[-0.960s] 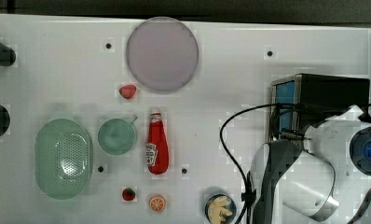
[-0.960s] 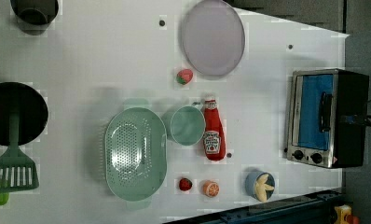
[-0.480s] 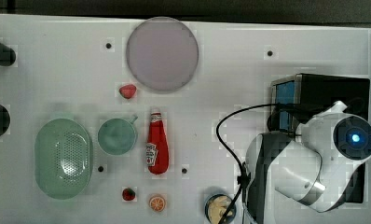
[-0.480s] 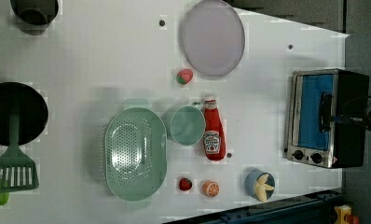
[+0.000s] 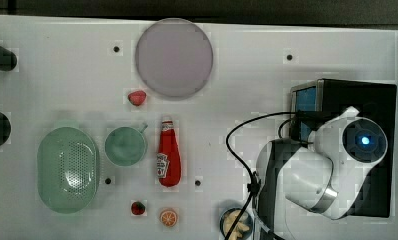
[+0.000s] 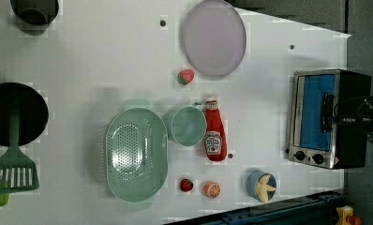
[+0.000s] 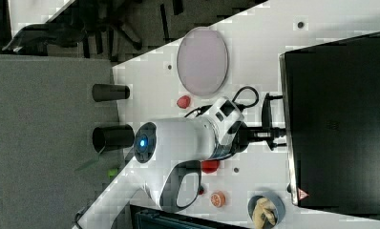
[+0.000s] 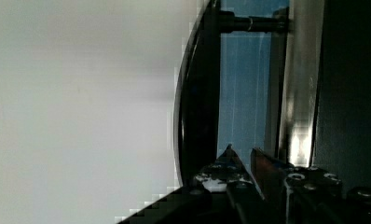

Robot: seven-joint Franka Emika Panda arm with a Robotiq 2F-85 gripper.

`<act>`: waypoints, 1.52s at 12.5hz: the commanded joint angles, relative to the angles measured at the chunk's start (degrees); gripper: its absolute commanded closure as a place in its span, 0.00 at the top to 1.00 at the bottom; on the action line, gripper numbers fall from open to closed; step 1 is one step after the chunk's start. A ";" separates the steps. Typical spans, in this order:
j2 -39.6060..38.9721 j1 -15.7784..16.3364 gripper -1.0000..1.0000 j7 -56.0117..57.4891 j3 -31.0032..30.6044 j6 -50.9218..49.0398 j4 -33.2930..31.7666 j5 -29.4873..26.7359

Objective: Flap open oven.

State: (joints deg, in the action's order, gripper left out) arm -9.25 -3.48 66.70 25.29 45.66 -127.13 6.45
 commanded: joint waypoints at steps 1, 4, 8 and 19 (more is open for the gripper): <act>0.59 1.83 0.17 -2.78 -1.18 0.51 0.30 4.50; 0.57 4.20 0.17 -12.14 -2.31 0.43 -0.84 12.56; -0.09 6.93 0.17 -24.47 -6.25 0.40 -2.93 20.24; -15.30 12.86 0.17 -56.54 -13.20 0.53 -0.69 38.74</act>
State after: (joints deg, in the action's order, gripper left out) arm -24.31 8.76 16.17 11.60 46.36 -128.69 44.85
